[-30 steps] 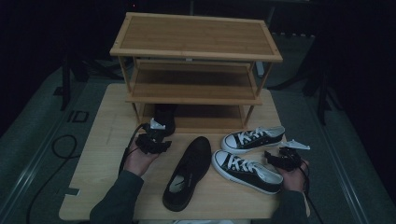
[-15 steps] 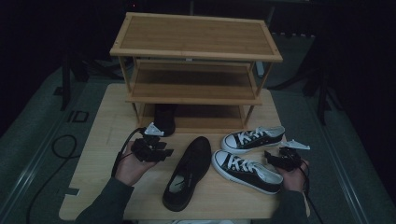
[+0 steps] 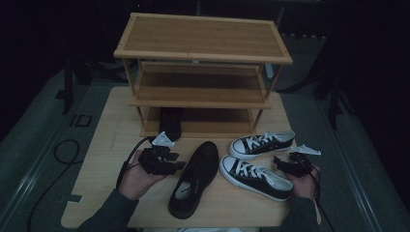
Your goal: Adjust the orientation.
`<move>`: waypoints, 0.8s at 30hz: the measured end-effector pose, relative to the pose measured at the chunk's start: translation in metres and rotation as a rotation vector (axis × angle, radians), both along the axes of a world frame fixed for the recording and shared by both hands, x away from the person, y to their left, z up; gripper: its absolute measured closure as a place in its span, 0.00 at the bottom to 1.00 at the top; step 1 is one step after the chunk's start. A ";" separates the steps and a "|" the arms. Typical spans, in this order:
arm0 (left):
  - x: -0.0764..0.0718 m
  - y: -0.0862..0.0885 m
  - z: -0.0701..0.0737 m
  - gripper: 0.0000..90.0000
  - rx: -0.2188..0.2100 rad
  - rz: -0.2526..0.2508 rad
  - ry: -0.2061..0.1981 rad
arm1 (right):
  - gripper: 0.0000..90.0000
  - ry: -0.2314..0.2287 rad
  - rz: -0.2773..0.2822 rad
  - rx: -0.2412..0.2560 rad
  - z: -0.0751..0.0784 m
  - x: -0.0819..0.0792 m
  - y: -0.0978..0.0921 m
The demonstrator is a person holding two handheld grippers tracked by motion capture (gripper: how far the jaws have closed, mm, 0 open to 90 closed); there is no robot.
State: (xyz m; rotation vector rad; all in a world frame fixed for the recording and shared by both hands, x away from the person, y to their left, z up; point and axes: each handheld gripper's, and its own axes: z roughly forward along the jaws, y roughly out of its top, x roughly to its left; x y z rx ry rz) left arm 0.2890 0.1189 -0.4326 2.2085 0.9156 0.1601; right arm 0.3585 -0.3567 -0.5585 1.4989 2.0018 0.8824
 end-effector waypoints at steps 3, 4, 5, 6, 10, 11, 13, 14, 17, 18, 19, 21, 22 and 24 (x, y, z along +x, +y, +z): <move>-0.002 -0.005 -0.002 0.64 0.005 -0.009 0.006 | 0.31 0.000 0.000 0.000 0.000 0.000 0.000; -0.002 -0.008 -0.004 0.64 0.007 -0.016 0.011 | 0.31 0.000 0.000 0.000 0.000 0.000 0.000; -0.002 -0.009 -0.005 0.64 0.015 -0.020 0.014 | 0.31 0.000 0.000 0.000 0.000 0.000 0.000; -0.003 -0.011 -0.006 0.64 0.022 -0.027 0.017 | 0.31 0.000 0.000 0.000 0.000 0.000 0.000; -0.004 -0.018 -0.014 0.64 0.054 -0.027 0.027 | 0.31 0.000 0.000 0.000 0.000 0.000 0.000; -0.003 -0.019 -0.016 0.64 0.072 -0.018 0.031 | 0.31 0.000 0.000 0.000 0.000 0.000 0.000; -0.002 -0.021 -0.021 0.65 0.090 -0.011 0.044 | 0.31 0.000 0.000 0.000 0.000 0.000 0.000; -0.001 -0.023 -0.023 0.66 0.104 -0.010 0.047 | 0.31 0.000 0.000 0.000 0.000 0.000 0.000; -0.001 -0.029 -0.030 0.67 0.135 0.007 0.051 | 0.31 0.000 0.000 0.000 0.000 0.000 0.000; 0.000 -0.030 -0.031 0.67 0.143 0.007 0.051 | 0.31 0.000 0.000 0.000 0.000 0.000 0.000; 0.001 -0.032 -0.031 0.68 0.150 0.012 0.046 | 0.31 0.000 0.000 0.000 0.000 0.000 0.000; 0.001 -0.034 -0.032 0.69 0.164 0.017 0.042 | 0.31 0.000 0.000 0.000 0.000 0.000 0.000; 0.001 -0.035 -0.032 0.69 0.168 0.022 0.039 | 0.31 0.000 0.000 0.000 0.000 0.000 0.000; 0.002 -0.035 -0.032 0.73 0.171 0.034 0.037 | 0.31 0.000 0.000 0.000 0.000 0.000 0.000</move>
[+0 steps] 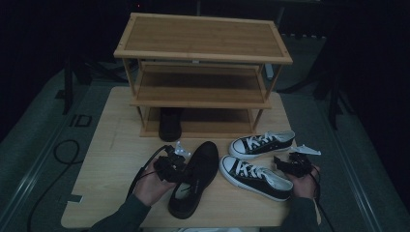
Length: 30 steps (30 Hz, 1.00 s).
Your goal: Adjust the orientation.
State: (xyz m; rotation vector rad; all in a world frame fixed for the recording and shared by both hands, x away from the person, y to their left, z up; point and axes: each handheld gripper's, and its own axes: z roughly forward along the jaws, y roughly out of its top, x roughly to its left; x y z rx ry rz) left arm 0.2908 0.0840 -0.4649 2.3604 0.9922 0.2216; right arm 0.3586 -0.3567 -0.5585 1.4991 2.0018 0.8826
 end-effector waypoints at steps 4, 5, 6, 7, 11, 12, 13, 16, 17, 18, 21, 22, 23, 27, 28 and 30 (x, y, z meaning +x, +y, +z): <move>0.002 0.003 0.000 0.94 -0.003 0.004 0.005 | 0.31 0.000 0.000 0.000 0.000 0.000 0.000; 0.002 0.004 0.000 0.96 -0.002 0.011 0.001 | 0.31 0.000 0.000 0.000 0.000 0.000 0.000; 0.003 0.005 0.000 0.96 -0.007 0.011 0.005 | 0.31 0.000 0.000 0.000 0.000 0.000 0.000; 0.005 0.007 0.000 0.96 -0.021 0.012 0.014 | 0.31 0.000 0.000 0.000 0.000 0.000 0.000; 0.010 0.014 0.000 0.97 -0.045 0.026 0.009 | 0.31 0.000 0.000 0.000 0.000 0.000 0.000; 0.011 0.016 0.000 0.97 -0.049 0.039 0.006 | 0.31 0.000 0.000 0.000 0.000 0.000 0.000; 0.013 0.018 0.000 0.97 -0.056 0.047 0.003 | 0.31 0.000 0.000 0.000 0.000 0.000 0.000; 0.015 0.021 0.000 0.97 -0.085 0.056 0.005 | 0.31 0.000 0.000 0.000 0.000 0.000 0.000; 0.015 0.021 0.000 0.97 -0.085 0.056 0.005 | 0.31 0.000 0.000 0.000 0.000 0.000 0.000; 0.019 0.024 0.004 0.97 -0.098 0.068 -0.009 | 0.31 0.000 0.000 0.000 0.000 0.000 0.000; 0.025 0.024 0.006 0.97 -0.110 0.075 -0.015 | 0.31 0.000 0.000 0.000 0.000 0.000 0.000; 0.025 0.024 0.006 0.97 -0.110 0.075 -0.015 | 0.31 0.000 0.000 0.000 0.000 0.000 0.000; 0.030 0.025 0.007 0.97 -0.118 0.076 -0.018 | 0.31 0.000 0.000 0.000 0.000 0.000 0.000; 0.040 0.026 0.008 0.97 -0.136 0.096 -0.024 | 0.31 0.000 0.000 0.000 0.000 0.000 0.000; 0.044 0.027 0.008 0.97 -0.140 0.103 -0.025 | 0.31 0.000 0.000 0.000 0.000 0.000 0.000; 0.052 0.027 0.007 0.97 -0.151 0.115 -0.031 | 0.31 0.000 0.000 0.000 0.000 0.000 0.000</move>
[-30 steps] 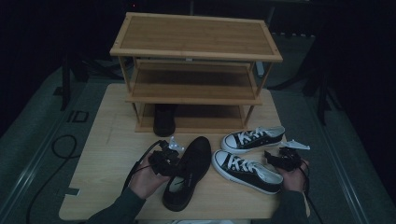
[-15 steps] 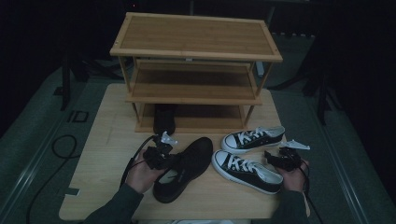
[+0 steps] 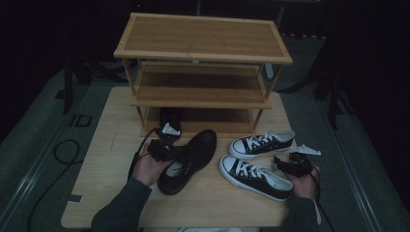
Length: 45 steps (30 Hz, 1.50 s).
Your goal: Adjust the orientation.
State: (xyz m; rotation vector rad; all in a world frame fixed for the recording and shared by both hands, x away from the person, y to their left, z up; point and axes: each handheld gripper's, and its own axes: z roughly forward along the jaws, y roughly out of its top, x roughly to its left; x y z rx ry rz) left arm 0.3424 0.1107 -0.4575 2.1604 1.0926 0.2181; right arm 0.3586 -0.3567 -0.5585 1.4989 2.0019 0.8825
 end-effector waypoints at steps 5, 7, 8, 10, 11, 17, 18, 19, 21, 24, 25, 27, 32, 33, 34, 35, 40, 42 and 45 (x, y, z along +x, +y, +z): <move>0.019 -0.004 -0.001 0.97 -0.001 0.027 -0.013 | 0.31 0.000 -0.001 0.001 0.000 0.000 0.000; 0.026 -0.007 -0.002 0.97 0.008 0.033 -0.021 | 0.31 0.000 -0.001 0.001 0.000 0.000 0.000; 0.028 -0.008 -0.002 0.97 0.009 0.035 -0.022 | 0.31 0.000 -0.003 0.003 0.000 0.000 0.000; 0.033 -0.010 -0.002 0.97 0.004 0.048 -0.024 | 0.31 0.000 -0.001 0.001 0.000 0.000 0.000; 0.036 -0.011 -0.002 0.97 -0.007 0.060 -0.021 | 0.31 0.000 0.000 0.001 0.000 0.000 0.000; 0.051 -0.012 -0.002 0.97 -0.034 0.118 -0.038 | 0.31 0.001 0.000 0.000 0.000 0.000 0.000; 0.053 -0.012 -0.002 0.97 -0.037 0.134 -0.045 | 0.31 0.001 0.001 0.000 0.000 0.000 0.000; 0.055 -0.012 -0.002 0.97 -0.035 0.143 -0.050 | 0.31 0.001 0.000 0.001 0.000 0.000 0.000; 0.059 -0.012 -0.002 0.97 -0.040 0.170 -0.057 | 0.31 0.001 0.001 0.000 0.000 0.000 0.000; 0.066 -0.011 -0.003 0.97 -0.045 0.189 -0.065 | 0.31 0.000 0.001 0.001 0.000 0.000 0.000; 0.067 -0.011 -0.004 0.97 -0.043 0.197 -0.067 | 0.31 0.000 0.002 0.000 0.000 0.000 0.000; 0.071 -0.011 -0.005 0.97 -0.044 0.212 -0.071 | 0.31 0.000 0.002 0.000 0.000 0.000 0.000; 0.076 -0.009 -0.010 0.97 -0.022 0.244 -0.083 | 0.31 -0.001 0.002 0.000 0.000 0.001 0.000; 0.077 -0.009 -0.011 0.97 -0.026 0.257 -0.086 | 0.31 0.000 0.002 0.000 0.000 0.001 0.000; 0.077 -0.008 -0.012 0.97 -0.025 0.268 -0.091 | 0.31 0.000 0.002 0.000 0.000 0.001 0.000; 0.077 -0.008 -0.012 0.97 -0.025 0.268 -0.091 | 0.31 0.000 0.002 0.000 0.000 0.001 0.000; 0.078 -0.009 -0.015 0.97 -0.002 0.302 -0.124 | 0.31 0.000 0.003 0.000 0.000 0.001 0.000; 0.078 -0.008 -0.015 0.97 -0.006 0.300 -0.125 | 0.31 0.000 0.003 0.001 0.000 0.001 0.000; 0.077 -0.006 -0.016 0.94 -0.006 0.287 -0.125 | 0.31 0.000 0.003 0.000 0.000 0.001 0.000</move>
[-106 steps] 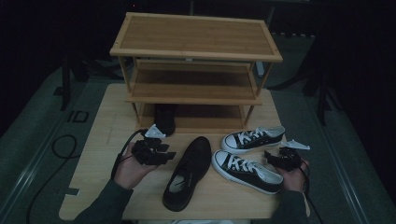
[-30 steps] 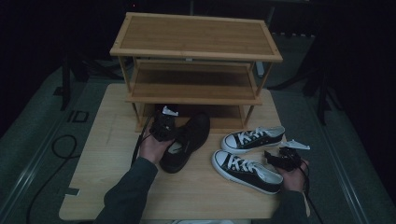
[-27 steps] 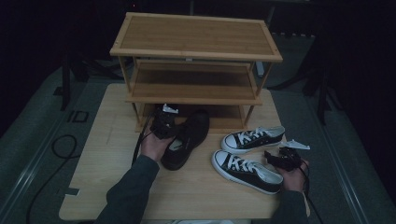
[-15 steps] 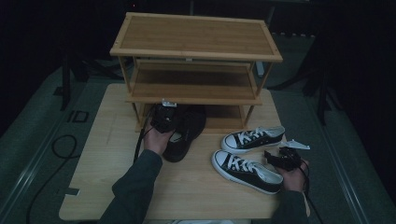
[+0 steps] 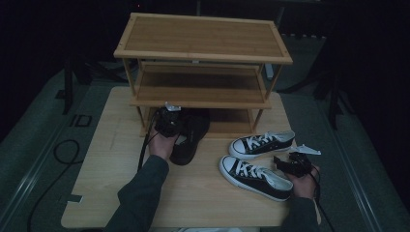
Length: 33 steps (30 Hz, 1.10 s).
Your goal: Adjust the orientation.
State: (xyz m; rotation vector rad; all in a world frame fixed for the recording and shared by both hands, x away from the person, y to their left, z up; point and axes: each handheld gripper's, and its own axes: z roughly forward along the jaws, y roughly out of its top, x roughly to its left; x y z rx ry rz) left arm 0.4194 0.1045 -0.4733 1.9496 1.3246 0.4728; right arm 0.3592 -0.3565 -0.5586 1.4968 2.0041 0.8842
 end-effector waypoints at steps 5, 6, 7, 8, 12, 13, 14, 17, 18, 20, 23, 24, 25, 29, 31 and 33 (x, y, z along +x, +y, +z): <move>-0.003 0.003 0.002 0.75 -0.010 -0.018 -0.003 | 0.31 0.000 0.000 0.000 0.000 0.000 0.000; -0.004 0.004 0.004 0.74 -0.015 -0.027 -0.003 | 0.31 0.000 0.000 0.000 0.000 0.000 0.000; -0.006 0.005 0.006 0.72 -0.017 -0.033 -0.006 | 0.31 0.000 0.000 0.000 0.000 0.000 0.000; -0.008 0.005 0.007 0.72 -0.016 -0.040 -0.010 | 0.31 0.000 0.000 0.000 0.000 0.000 0.000; -0.016 0.008 0.014 0.67 -0.024 -0.061 -0.018 | 0.31 0.000 0.000 0.000 0.000 0.000 0.000; -0.018 0.009 0.016 0.67 -0.028 -0.067 -0.020 | 0.31 0.000 0.000 0.000 0.000 0.000 0.000; -0.021 0.010 0.018 0.66 -0.030 -0.072 -0.022 | 0.31 0.000 0.000 0.000 0.000 0.000 0.000; -0.028 0.015 0.023 0.66 -0.038 -0.085 -0.025 | 0.31 0.000 0.000 -0.001 0.000 0.000 0.000; -0.030 0.016 0.024 0.67 -0.041 -0.087 -0.023 | 0.31 0.000 0.000 0.000 0.000 0.000 0.000; -0.036 0.020 0.027 0.72 -0.041 -0.101 -0.025 | 0.31 0.000 0.000 0.000 0.000 0.000 0.000; -0.043 0.024 0.030 0.79 -0.044 -0.110 -0.034 | 0.31 -0.002 0.001 -0.001 0.000 0.000 0.000; -0.045 0.025 0.031 0.82 -0.043 -0.112 -0.038 | 0.31 -0.001 0.001 -0.001 0.000 0.000 0.000; -0.049 0.027 0.032 0.84 -0.039 -0.114 -0.039 | 0.31 -0.001 0.001 -0.002 0.000 0.000 0.000; -0.057 0.035 0.032 0.96 -0.031 -0.118 -0.029 | 0.31 -0.001 0.000 -0.001 0.000 0.000 0.000; -0.060 0.040 0.031 1.00 -0.034 -0.112 -0.028 | 0.31 0.000 -0.001 0.001 0.000 0.000 0.000; -0.064 0.044 0.031 1.00 -0.035 -0.105 -0.030 | 0.31 0.000 -0.001 0.001 0.000 0.000 0.000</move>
